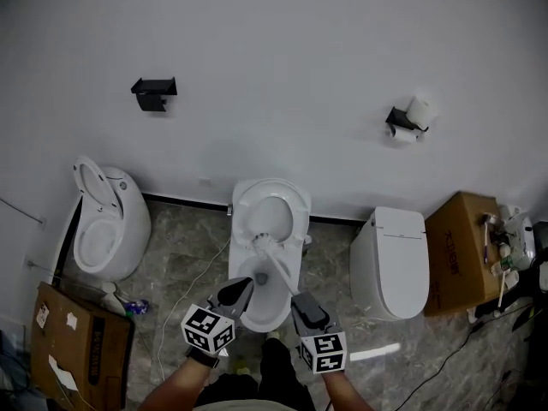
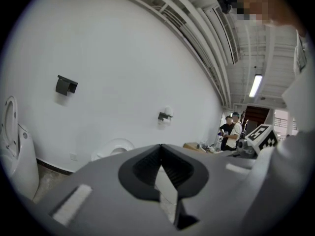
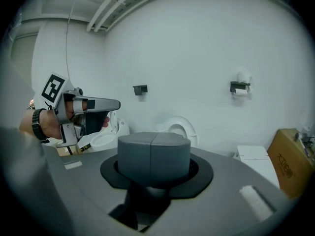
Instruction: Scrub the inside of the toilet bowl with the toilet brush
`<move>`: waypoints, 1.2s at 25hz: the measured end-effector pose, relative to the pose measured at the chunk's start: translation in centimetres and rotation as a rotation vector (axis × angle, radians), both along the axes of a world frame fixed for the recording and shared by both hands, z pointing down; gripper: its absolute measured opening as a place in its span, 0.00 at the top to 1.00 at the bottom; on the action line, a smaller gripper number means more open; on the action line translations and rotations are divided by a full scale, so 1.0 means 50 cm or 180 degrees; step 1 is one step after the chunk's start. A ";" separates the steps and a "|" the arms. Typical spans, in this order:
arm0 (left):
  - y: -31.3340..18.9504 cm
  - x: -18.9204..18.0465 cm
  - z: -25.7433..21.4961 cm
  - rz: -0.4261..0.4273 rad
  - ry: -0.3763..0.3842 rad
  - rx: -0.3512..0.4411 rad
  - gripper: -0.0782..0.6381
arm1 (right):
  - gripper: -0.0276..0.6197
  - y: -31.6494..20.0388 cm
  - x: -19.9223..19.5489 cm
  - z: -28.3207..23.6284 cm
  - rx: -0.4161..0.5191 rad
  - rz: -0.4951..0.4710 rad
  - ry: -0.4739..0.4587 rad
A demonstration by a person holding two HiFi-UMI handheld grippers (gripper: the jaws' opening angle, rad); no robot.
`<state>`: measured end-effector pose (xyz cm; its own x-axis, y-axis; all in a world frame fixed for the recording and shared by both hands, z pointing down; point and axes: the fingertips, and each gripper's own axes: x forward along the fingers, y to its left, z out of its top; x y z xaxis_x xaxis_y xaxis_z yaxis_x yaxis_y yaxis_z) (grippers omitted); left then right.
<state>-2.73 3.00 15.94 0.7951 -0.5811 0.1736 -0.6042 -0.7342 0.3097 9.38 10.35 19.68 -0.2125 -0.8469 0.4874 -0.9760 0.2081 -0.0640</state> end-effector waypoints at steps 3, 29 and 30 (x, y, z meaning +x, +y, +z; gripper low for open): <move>0.001 -0.013 -0.061 -0.0008 0.0057 0.0111 0.88 | 0.70 0.003 -0.002 -0.064 0.0190 0.0005 -0.0031; 0.013 -0.057 -0.359 -0.0046 0.0374 0.0611 0.88 | 0.70 0.022 -0.004 -0.404 0.1345 0.0057 0.0036; 0.014 -0.056 -0.361 -0.0047 0.0376 0.0615 0.88 | 0.70 0.022 -0.006 -0.408 0.1358 0.0053 0.0029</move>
